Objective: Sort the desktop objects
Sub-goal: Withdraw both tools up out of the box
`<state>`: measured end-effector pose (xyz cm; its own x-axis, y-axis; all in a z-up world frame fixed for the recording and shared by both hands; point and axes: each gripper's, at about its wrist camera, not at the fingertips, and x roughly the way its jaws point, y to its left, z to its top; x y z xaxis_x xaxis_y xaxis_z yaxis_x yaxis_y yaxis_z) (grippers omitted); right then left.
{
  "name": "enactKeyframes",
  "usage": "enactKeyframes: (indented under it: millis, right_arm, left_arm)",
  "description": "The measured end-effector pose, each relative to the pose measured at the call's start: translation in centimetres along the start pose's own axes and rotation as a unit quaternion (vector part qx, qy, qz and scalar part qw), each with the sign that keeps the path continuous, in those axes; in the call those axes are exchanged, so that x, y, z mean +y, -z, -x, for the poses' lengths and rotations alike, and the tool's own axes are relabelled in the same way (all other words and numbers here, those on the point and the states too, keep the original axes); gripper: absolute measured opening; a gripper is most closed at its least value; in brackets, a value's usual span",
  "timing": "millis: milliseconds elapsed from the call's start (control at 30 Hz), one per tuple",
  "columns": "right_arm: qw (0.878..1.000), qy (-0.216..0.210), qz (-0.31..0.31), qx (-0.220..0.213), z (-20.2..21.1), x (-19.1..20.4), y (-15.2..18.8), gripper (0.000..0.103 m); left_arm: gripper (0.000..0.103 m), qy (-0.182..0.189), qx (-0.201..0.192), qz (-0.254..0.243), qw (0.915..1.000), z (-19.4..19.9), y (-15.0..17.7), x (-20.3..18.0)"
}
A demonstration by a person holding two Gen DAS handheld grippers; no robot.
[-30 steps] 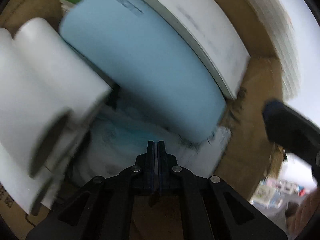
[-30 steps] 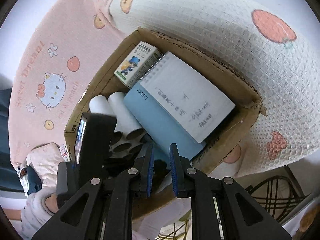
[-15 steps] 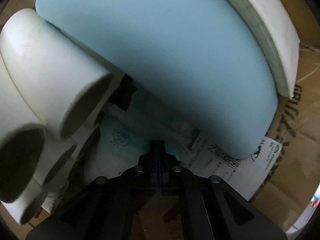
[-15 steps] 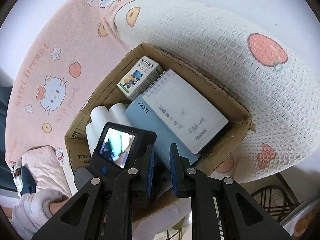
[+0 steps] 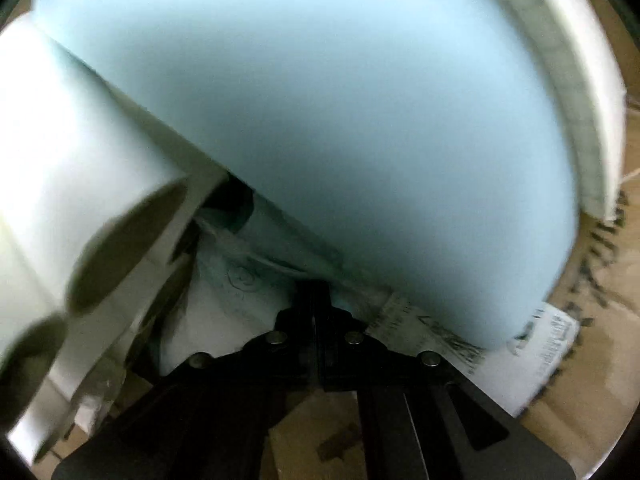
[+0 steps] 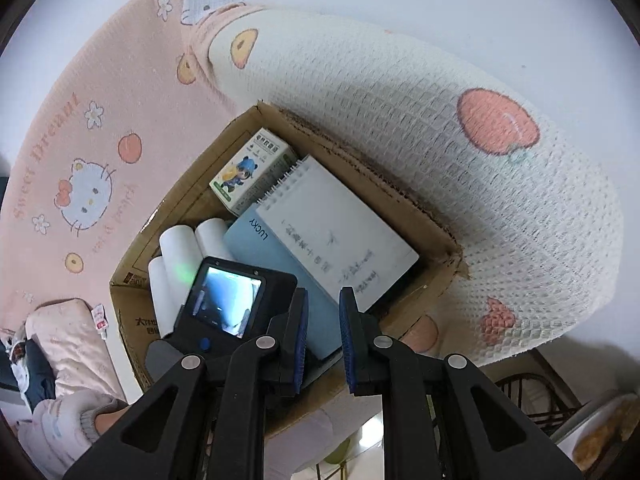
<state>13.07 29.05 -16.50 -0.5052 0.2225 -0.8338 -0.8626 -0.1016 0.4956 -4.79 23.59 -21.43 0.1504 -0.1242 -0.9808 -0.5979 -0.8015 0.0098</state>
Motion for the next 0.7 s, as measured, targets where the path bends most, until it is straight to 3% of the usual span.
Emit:
enactKeyframes:
  millis: [100, 167, 233, 400, 600, 700]
  right_arm:
    - [1.0, 0.003, 0.003, 0.0, 0.1, 0.1, 0.0, 0.012]
    - [1.0, 0.002, 0.003, -0.003, 0.4, 0.0, 0.1, 0.012]
    - [1.0, 0.003, -0.001, -0.01, 1.0, -0.1, 0.2, 0.012]
    - [1.0, 0.011, 0.005, -0.021, 2.3, 0.1, 0.6, 0.012]
    - [0.998, 0.028, 0.047, 0.001, 1.5, 2.2, 1.2, 0.012]
    - [0.998, 0.013, 0.055, 0.026, -0.1, 3.4, 1.6, 0.012]
  left_arm:
    - [0.022, -0.02, -0.04, -0.023, 0.9987, 2.4, 1.0, -0.7]
    - [0.043, -0.041, -0.093, -0.055, 0.9933, 4.9, 1.8, -1.3]
    - [0.044, -0.064, -0.109, -0.09, 0.9879, 6.2, 2.7, -1.9]
    - [0.045, -0.019, -0.141, -0.118, 0.9827, 9.6, 5.7, -1.3]
    - [0.043, -0.007, -0.201, -0.122, 0.972, 12.1, 8.0, 2.5]
    - [0.011, 0.002, -0.219, -0.115, 0.9688, 12.9, 10.3, 5.7]
